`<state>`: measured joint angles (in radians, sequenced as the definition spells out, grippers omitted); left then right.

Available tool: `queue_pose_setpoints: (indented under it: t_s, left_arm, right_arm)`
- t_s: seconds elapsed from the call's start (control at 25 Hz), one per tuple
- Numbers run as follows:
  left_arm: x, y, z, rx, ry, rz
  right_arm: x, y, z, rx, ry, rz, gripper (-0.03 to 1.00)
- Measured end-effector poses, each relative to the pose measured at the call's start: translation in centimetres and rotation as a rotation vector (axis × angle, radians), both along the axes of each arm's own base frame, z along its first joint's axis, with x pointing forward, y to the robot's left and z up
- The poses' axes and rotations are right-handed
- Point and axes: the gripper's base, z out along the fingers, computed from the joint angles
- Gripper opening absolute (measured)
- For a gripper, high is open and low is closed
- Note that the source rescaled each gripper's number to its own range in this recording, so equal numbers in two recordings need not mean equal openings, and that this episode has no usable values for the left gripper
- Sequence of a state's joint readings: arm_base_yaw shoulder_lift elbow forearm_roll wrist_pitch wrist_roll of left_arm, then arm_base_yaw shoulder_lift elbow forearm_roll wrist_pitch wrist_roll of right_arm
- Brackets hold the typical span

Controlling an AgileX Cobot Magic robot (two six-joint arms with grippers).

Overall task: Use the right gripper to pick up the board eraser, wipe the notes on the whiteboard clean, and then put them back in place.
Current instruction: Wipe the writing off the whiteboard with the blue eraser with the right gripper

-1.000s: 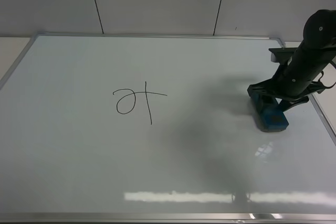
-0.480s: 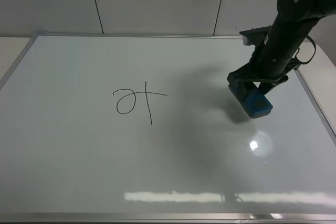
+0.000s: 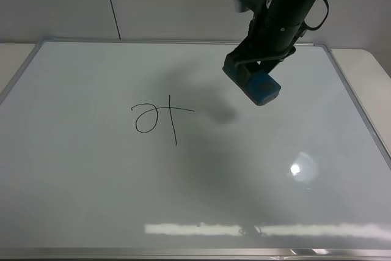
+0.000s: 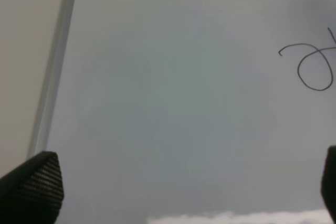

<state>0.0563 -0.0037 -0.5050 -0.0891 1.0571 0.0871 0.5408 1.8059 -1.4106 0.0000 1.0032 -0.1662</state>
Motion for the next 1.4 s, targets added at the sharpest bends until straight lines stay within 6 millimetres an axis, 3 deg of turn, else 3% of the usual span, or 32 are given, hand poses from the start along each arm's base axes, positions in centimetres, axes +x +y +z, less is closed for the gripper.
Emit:
queue_pose_setpoints:
  t_s: [0.48,0.8,1.4]
  left_arm:
    - [0.0,0.0,0.0,0.000,0.000,0.000]
    - [0.0,0.0,0.0,0.000,0.000,0.000]
    - [0.0,0.0,0.0,0.000,0.000,0.000]
  right_arm:
    - [1.0,7.7,-0.1,-0.057,0.055,0.265,0.02]
    - [1.2,12.4,-2.7,-0.013,0.100,0.372,0.02]
    - [-1.8,16.6,-6.1,-0.095,0.123,0.498,0.02]
